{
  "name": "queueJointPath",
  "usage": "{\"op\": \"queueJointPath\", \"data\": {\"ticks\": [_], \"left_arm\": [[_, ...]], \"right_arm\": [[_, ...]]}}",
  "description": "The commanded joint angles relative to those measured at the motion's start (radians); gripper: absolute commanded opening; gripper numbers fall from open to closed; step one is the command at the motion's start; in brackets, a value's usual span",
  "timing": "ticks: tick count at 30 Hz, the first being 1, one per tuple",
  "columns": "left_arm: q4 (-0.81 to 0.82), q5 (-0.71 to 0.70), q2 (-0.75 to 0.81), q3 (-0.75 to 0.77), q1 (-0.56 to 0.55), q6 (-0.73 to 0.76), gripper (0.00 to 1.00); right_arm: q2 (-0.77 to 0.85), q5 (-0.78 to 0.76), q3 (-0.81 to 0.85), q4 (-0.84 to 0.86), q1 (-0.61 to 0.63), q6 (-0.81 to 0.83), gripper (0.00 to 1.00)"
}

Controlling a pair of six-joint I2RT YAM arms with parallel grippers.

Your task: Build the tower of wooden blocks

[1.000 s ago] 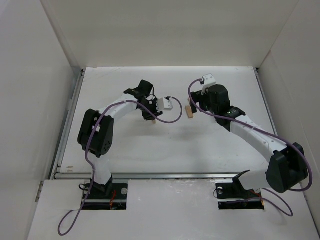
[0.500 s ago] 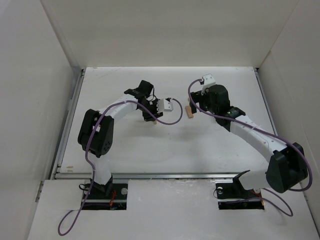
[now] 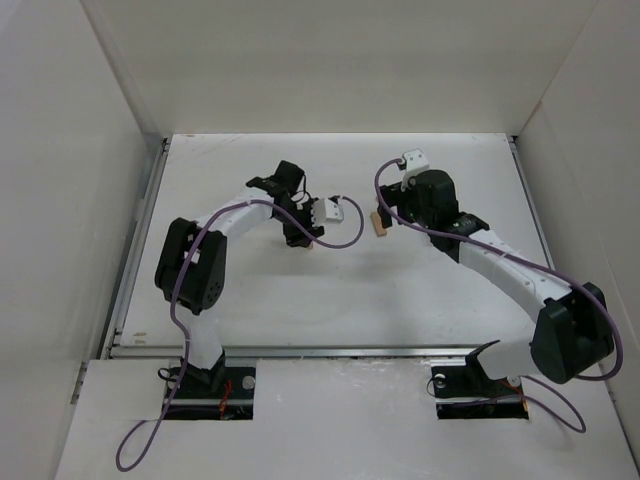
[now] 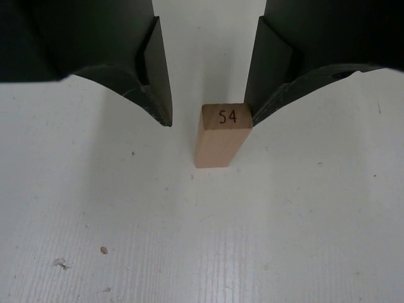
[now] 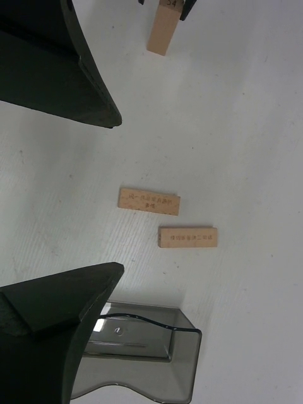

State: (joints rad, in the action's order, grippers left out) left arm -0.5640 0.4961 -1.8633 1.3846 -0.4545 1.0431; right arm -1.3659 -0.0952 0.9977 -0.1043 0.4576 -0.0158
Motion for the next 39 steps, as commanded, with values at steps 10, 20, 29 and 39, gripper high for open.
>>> {"op": "queueJointPath", "data": {"ticks": [10,20,29,39], "left_arm": [[-0.229,0.062,0.073,0.109,0.088,0.109,0.54],[-0.318,0.071,0.191,0.159,0.155,0.155,0.54],[-0.222,0.156,0.295,0.140,0.155,0.129,0.54],[0.287,0.109,0.521,-0.028,0.155,-0.240,0.65]], "right_arm": [[-0.327,-0.032,0.260,-0.230,-0.007,-0.032,0.90],[-0.530,-0.072,0.389,-0.299,-0.007,-0.064,0.72],[-0.651,-0.090,0.433,-0.330,-0.007,-0.064,0.59],[-0.651,-0.006,0.433,-0.319,0.003,-0.041,0.13]]}}
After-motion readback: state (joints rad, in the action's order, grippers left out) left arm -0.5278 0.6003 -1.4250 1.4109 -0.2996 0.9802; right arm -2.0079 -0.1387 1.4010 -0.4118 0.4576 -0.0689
